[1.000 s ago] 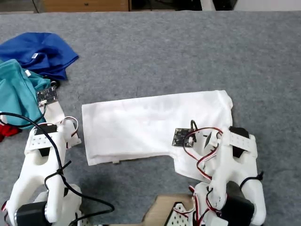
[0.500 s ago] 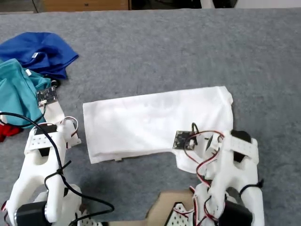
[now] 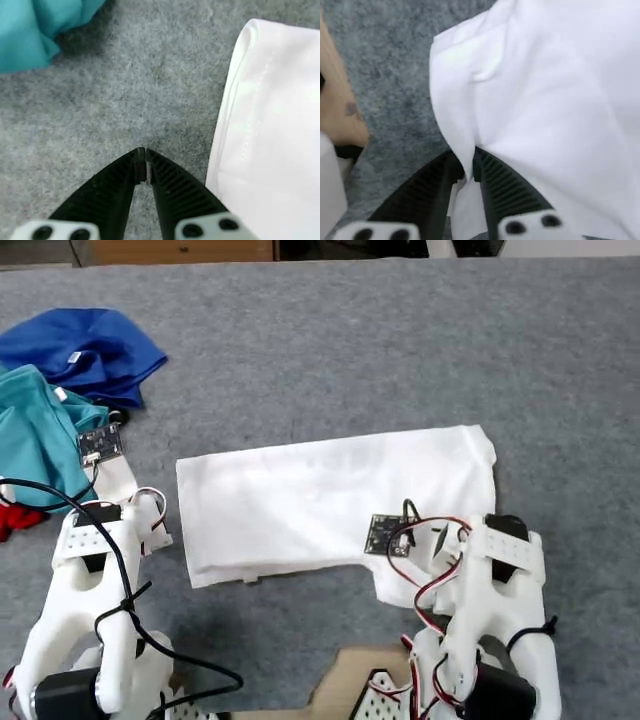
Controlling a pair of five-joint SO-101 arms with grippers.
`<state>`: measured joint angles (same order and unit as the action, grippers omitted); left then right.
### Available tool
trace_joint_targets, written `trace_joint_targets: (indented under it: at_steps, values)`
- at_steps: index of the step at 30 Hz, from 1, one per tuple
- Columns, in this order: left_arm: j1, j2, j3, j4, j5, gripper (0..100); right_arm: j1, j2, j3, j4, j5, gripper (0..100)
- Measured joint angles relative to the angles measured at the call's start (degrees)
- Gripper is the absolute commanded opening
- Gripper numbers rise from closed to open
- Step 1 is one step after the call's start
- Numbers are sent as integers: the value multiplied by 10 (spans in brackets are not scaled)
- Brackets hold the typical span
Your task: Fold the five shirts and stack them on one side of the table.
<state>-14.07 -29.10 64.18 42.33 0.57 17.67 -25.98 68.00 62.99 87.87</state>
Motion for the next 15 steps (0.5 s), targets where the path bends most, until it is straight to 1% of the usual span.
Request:
trace_joint_targets:
  at_steps: [5, 8, 12, 15]
  values:
    - [0, 0, 0, 0, 0, 20, 0, 0, 4, 0, -1, 4]
    - [0, 0, 0, 0, 0, 20, 0, 6, -7, 13, -25, 4]
    - [0, 0, 0, 0, 0, 20, -19, 9, -91, 85, -69, 4]
    - [0, 0, 0, 0, 0, 20, -46, 9, -172, 136, -77, 4]
